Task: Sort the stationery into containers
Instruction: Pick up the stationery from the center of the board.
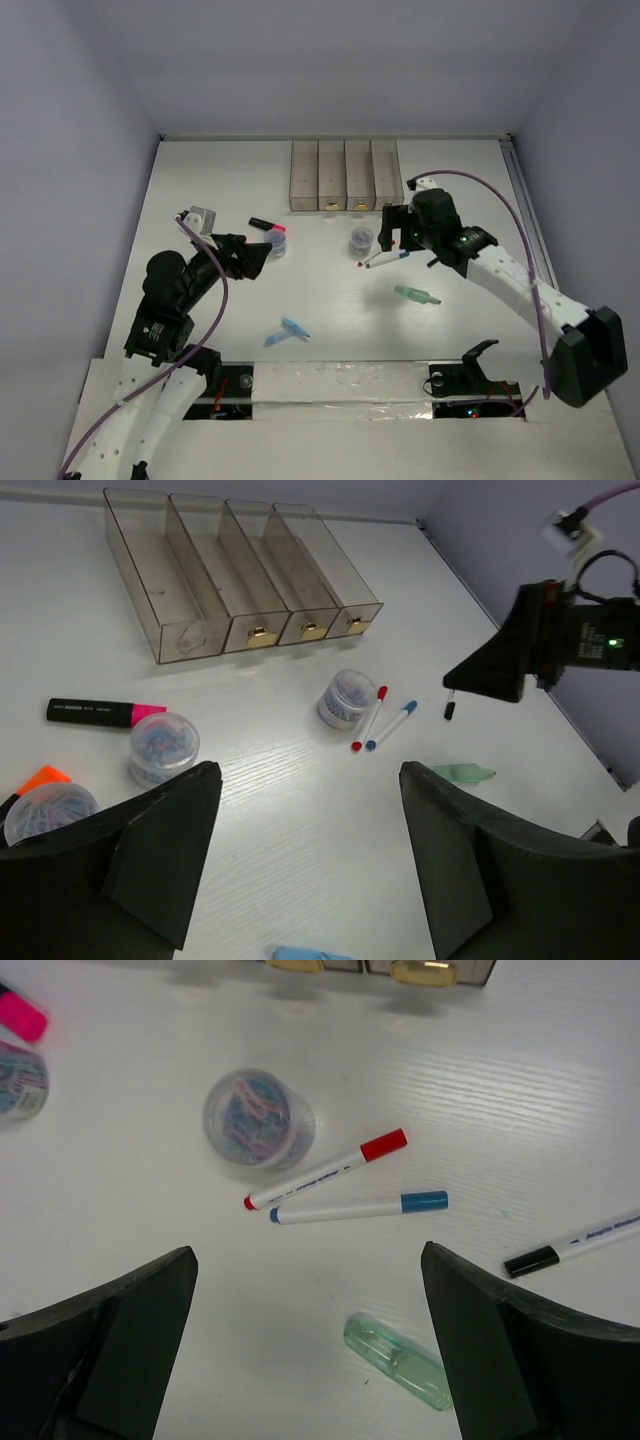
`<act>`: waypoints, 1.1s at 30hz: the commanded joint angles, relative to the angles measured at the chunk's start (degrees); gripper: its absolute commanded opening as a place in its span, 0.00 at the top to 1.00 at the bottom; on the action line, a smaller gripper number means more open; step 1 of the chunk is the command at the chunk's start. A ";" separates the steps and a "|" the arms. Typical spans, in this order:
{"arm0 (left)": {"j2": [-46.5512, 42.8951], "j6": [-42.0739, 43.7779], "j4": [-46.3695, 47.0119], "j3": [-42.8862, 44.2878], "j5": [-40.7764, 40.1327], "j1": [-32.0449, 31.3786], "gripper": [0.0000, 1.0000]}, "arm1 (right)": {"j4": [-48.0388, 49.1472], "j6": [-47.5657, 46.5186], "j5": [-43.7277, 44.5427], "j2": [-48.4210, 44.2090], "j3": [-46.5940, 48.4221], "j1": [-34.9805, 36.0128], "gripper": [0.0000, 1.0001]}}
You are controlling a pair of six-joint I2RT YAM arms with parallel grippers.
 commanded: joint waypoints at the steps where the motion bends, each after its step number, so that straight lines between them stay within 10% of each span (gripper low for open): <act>1: -0.09 0.62 3.22 -0.56 0.94 -0.21 0.29 | 7.02 0.61 -2.39 4.81 2.22 1.56 0.00; 6: 0.96 0.00 3.04 -1.01 1.12 -0.21 0.01 | 7.64 -0.09 -0.20 16.93 7.40 6.40 0.00; 33: -1.14 -0.61 3.75 -1.80 1.82 -0.21 0.01 | 5.09 0.44 10.09 35.33 18.49 7.99 0.17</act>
